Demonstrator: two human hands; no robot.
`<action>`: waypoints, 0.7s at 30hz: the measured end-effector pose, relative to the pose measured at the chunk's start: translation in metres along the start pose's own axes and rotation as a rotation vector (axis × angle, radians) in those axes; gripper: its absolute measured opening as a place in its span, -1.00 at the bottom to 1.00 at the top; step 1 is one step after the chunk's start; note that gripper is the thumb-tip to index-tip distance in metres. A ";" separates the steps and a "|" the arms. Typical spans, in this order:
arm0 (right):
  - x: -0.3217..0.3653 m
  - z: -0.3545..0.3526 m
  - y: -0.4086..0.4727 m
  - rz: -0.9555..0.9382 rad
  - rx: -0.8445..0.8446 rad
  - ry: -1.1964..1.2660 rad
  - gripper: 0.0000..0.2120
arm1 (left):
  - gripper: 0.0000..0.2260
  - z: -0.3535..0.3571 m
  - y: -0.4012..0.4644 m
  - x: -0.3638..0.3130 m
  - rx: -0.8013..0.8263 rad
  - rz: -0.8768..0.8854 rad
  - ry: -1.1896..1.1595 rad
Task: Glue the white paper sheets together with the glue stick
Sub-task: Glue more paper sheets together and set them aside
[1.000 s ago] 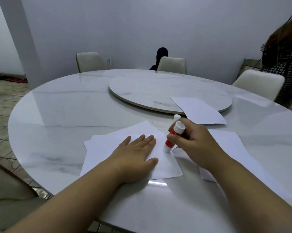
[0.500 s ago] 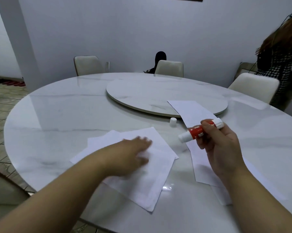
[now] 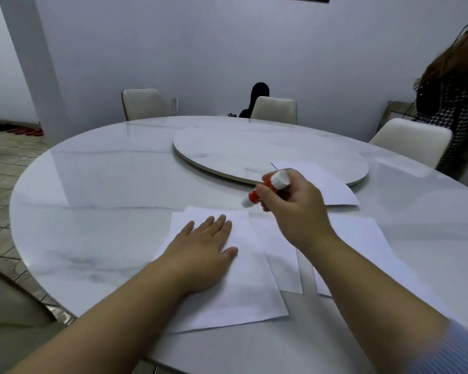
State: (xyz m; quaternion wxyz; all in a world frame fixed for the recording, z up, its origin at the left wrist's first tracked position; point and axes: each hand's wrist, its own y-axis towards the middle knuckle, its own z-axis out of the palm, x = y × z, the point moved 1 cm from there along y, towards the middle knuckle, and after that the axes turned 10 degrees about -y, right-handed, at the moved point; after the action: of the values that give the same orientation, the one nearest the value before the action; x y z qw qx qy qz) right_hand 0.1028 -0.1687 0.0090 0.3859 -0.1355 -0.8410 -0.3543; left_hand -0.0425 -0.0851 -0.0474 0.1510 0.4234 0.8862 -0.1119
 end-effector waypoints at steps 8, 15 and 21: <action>-0.017 0.028 0.011 0.065 0.176 -0.186 -0.93 | -0.46 -0.001 0.000 -0.001 0.017 -0.007 0.031; 0.001 -0.015 -0.038 -0.045 0.286 -0.236 -0.91 | -0.46 -0.003 0.001 -0.002 0.043 -0.009 0.039; 0.013 -0.044 -0.072 -0.033 0.428 -0.106 -0.93 | -0.45 -0.004 0.001 -0.003 0.050 -0.010 0.030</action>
State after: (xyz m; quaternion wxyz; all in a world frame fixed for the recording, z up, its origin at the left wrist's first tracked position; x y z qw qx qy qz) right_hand 0.0825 -0.2514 0.0031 0.3554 -0.0552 -0.9181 -0.1664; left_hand -0.0405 -0.0852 -0.0425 0.1265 0.4243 0.8874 -0.1285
